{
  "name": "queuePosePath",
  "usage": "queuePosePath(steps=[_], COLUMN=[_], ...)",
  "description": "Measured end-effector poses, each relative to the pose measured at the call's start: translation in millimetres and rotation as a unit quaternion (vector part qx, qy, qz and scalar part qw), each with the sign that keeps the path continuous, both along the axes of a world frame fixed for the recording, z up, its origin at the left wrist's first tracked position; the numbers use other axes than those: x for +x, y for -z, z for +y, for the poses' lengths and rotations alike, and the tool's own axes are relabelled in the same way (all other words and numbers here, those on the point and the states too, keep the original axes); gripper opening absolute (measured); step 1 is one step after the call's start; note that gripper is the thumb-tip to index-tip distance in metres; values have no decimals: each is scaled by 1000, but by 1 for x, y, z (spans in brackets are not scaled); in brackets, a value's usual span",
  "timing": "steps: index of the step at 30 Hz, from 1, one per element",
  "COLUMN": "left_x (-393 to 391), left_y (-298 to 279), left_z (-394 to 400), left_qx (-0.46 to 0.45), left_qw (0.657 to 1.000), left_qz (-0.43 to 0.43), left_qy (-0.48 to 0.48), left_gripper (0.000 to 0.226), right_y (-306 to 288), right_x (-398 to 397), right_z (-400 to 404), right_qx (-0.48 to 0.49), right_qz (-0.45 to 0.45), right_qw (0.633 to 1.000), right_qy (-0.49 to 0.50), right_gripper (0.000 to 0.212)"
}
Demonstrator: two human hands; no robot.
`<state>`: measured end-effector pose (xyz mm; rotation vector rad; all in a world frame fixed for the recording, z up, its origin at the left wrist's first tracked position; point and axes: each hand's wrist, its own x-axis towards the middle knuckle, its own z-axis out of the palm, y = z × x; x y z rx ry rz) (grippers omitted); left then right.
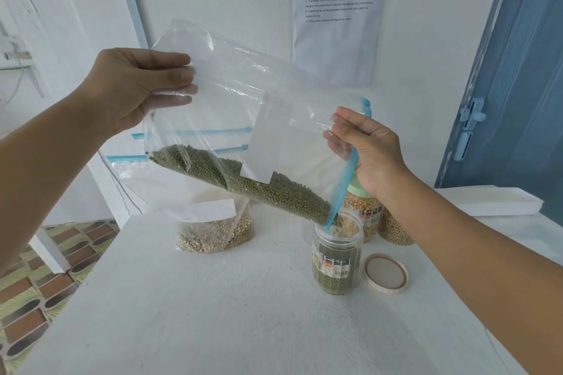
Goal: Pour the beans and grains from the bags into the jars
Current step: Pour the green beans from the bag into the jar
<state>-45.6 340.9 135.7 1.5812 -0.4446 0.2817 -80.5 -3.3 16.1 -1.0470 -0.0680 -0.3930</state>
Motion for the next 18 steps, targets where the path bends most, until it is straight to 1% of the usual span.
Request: queuePosePath(steps=[10,18], left_x=[0,2], left_y=[-2,-6], left_z=[1,-1], left_qx=[5,7], left_qw=[1000,1000], left_qz=[2,-1], left_qy=[-2,-2], left_gripper=[32,32], right_y=[2,1], right_x=[2,5], right_z=[2,2], right_qx=[4,6], right_qz=[-1,-4], right_qw=[1000,1000], right_qy=[-1,3], right_gripper=[27,27])
